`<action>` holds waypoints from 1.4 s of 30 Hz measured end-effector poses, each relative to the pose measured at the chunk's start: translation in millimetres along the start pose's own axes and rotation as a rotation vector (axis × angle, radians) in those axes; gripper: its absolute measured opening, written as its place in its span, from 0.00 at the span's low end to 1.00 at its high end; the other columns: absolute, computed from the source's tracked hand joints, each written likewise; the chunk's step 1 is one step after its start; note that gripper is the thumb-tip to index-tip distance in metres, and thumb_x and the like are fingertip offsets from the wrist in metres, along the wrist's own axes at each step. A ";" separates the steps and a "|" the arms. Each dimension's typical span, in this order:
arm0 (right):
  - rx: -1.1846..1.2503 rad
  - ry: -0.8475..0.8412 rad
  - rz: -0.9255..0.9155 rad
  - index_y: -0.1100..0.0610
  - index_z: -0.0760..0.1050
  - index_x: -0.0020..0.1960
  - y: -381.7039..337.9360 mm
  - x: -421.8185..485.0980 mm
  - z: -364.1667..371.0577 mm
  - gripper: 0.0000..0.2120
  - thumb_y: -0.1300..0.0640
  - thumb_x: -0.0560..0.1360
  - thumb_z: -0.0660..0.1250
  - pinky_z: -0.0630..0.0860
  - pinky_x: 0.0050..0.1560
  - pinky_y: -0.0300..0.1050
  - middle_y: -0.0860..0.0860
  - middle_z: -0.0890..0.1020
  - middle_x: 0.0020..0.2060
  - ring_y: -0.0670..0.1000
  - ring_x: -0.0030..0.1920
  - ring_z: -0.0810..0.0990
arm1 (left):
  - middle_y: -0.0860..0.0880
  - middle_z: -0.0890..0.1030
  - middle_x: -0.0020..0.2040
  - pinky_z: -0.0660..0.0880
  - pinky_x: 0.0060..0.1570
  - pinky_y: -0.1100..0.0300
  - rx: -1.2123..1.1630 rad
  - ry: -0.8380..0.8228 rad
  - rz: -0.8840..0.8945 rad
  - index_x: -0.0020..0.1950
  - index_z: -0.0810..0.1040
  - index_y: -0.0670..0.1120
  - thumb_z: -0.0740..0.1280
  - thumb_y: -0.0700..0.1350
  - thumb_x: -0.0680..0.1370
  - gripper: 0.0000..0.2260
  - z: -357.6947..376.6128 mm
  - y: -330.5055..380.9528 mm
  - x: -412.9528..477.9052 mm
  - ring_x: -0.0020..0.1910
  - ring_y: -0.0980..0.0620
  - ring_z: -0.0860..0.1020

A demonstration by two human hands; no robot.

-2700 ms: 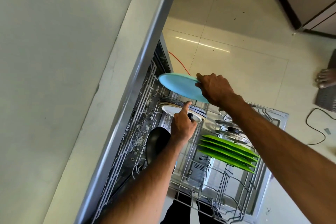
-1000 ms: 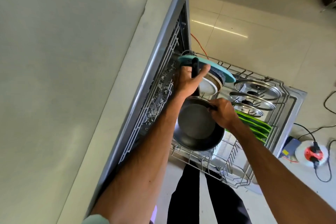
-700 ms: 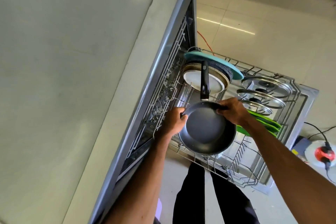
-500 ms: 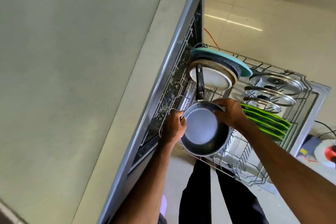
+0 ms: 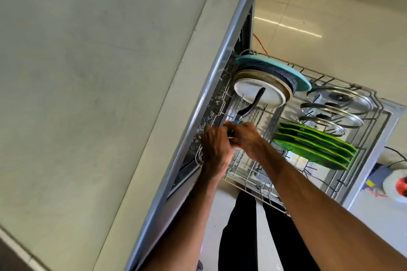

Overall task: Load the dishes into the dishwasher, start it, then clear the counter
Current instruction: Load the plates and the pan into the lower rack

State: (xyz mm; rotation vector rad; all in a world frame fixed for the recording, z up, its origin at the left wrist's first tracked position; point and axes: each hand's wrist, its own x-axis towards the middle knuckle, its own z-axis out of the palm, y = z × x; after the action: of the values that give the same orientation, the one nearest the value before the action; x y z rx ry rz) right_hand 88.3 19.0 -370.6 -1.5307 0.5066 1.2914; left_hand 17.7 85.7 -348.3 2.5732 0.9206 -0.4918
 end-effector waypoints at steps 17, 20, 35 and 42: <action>-0.124 -0.047 0.084 0.67 0.75 0.62 47.3 1.3 -22.5 0.12 0.65 0.84 0.56 0.80 0.43 0.48 0.63 0.79 0.52 0.56 0.47 0.79 | 0.35 0.83 0.52 0.77 0.49 0.51 -0.459 -0.242 -0.661 0.54 0.81 0.35 0.62 0.46 0.77 0.16 16.2 -60.3 -23.7 0.53 0.38 0.82; -0.141 -0.056 0.070 0.68 0.74 0.65 49.4 6.4 -12.7 0.14 0.64 0.85 0.56 0.80 0.53 0.55 0.65 0.80 0.57 0.58 0.49 0.79 | 0.36 0.83 0.55 0.77 0.52 0.50 -0.439 -0.257 -0.728 0.57 0.81 0.35 0.63 0.45 0.78 0.16 25.7 -70.5 -36.2 0.54 0.39 0.82; -0.131 0.002 0.078 0.66 0.76 0.64 74.1 55.0 6.3 0.13 0.62 0.83 0.59 0.82 0.52 0.58 0.66 0.82 0.57 0.63 0.54 0.83 | 0.40 0.83 0.53 0.75 0.44 0.54 -0.515 -0.151 -0.668 0.55 0.80 0.38 0.66 0.41 0.74 0.12 47.0 -51.8 -19.8 0.54 0.39 0.81; -0.220 0.189 0.079 0.58 0.81 0.58 77.8 67.4 -12.3 0.09 0.60 0.81 0.65 0.83 0.48 0.58 0.58 0.83 0.44 0.56 0.39 0.82 | 0.41 0.79 0.64 0.72 0.60 0.54 -0.462 -0.203 -0.587 0.66 0.77 0.40 0.66 0.39 0.72 0.21 57.0 -34.7 -8.2 0.65 0.41 0.75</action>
State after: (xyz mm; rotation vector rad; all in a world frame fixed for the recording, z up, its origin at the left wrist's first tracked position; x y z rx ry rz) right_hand 52.9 -2.9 -465.6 -1.8436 0.5643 1.3033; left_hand -22.4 81.1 -402.1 1.7892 1.5084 -0.5944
